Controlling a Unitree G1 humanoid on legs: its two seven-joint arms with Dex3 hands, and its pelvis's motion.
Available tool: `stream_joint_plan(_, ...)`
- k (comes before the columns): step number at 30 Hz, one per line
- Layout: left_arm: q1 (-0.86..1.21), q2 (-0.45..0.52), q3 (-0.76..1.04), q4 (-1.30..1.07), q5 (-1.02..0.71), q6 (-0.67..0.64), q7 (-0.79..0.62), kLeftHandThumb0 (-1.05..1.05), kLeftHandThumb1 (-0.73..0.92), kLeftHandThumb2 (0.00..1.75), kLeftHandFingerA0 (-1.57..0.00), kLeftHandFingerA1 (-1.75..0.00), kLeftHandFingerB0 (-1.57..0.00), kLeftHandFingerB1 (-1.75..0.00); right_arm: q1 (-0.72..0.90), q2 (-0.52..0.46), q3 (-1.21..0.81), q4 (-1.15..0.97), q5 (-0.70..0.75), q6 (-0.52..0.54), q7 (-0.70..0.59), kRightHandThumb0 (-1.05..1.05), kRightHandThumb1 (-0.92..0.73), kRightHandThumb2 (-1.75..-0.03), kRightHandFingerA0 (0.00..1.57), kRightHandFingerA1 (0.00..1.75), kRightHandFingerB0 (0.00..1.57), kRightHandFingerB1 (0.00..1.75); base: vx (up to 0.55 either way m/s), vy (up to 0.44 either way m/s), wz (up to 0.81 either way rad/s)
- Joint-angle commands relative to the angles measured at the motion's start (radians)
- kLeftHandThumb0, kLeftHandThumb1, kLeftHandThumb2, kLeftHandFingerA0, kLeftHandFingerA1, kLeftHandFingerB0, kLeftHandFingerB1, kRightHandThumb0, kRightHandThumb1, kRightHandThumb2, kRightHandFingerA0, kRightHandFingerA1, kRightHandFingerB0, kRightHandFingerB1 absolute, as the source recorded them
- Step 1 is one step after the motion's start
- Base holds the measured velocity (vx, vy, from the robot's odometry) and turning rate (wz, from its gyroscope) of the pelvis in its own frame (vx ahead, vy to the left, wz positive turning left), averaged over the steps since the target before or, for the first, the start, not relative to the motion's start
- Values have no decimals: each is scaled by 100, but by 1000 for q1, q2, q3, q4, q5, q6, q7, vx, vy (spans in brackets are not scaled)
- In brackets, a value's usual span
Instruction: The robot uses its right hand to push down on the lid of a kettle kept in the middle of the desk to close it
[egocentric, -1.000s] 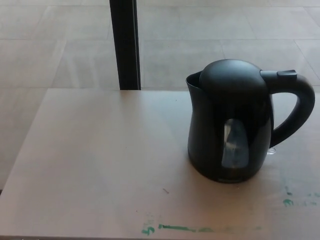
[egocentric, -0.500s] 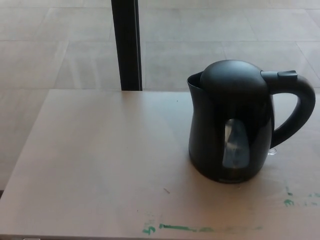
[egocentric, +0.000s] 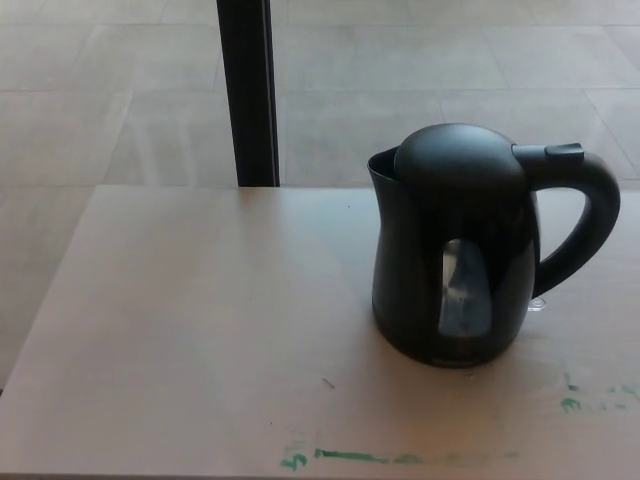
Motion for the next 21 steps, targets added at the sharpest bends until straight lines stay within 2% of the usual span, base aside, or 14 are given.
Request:
stream_joint_plan(1,7,15,2,9,-2,-9,12,-77,58,92,-46,-57,-18,-44,37,67,12,55,59,-37,-111,-26,-73,-118,2,46,0,47,0,0,0)
stream_joint_plan(3,5,14,9,5,-13,-1,3,-79,58,91,-46,-58,-20,-44,34,73,19,60,68,-27,-131,-27,-72,-117,2,46,0,47,0,0,0)
stream_joint_plan(4,4,14,8,6,-11,-2,5,-78,58,92,-45,-57,-18,-44,37,77,23,58,68,-31,-135,-55,-83,-87,20,40,8,32,0,0,0)
stream_joint_plan(5,5,14,8,-1,-12,2,7,-75,57,92,-44,-57,-17,-44,46,90,27,50,77,-40,-136,-54,-82,-87,20,41,8,33,0,0,0)
stream_joint_plan(6,8,17,2,-11,-7,6,1,-73,70,62,-52,-48,-24,-32,55,98,29,49,98,-51,-116,-26,-72,-118,3,47,1,47,0,0,0)
stream_joint_plan(11,-3,19,2,6,-6,6,5,-73,68,61,-51,-45,-27,-32,72,105,51,70,113,-81,-122,-27,-71,-117,3,47,1,47,0,0,0)
stream_joint_plan(12,-5,20,2,8,-5,8,5,-73,68,61,-49,-46,-28,-33,74,104,55,72,119,-78,-120,-48,-92,-68,25,34,11,26,0,0,0)
stream_joint_plan(14,-7,18,3,8,-8,7,5,-73,68,61,-49,-46,-28,-33,75,102,64,62,125,-67,-125,-48,-92,-68,25,34,11,26,0,0,0)
stream_joint_plan(15,-12,15,5,7,-9,7,16,-78,57,90,-48,-58,-23,-46,81,108,81,40,109,-56,-144,-54,-84,-85,21,40,10,34,0,0,0)
stream_joint_plan(17,-15,13,5,7,-9,7,17,-78,57,90,-48,-58,-23,-46,81,103,90,38,115,-54,-150,-54,-84,-85,21,40,10,34,0,0,0)
stream_joint_plan(18,-16,12,8,9,-11,9,25,-70,67,61,-54,-48,-28,-33,82,104,96,44,117,-66,-148,-49,-92,-71,27,36,12,28,0,0,0)
stream_joint_plan(19,-17,13,4,9,-8,11,26,-81,58,91,-49,-58,-19,-43,91,110,106,33,120,-71,-138,-61,-83,-90,20,42,9,35,0,0,0)
stream_joint_plan(20,-12,13,0,1,-5,1,14,-84,59,91,-47,-58,-18,-43,106,116,113,10,126,-57,-135,-63,-83,-89,20,41,11,36,0,0,0)
stream_joint_plan(21,-13,13,2,3,-7,1,9,-73,67,61,-48,-48,-26,-32,107,115,119,9,125,-51,-143,-58,-92,-71,27,35,15,29,0,0,0)
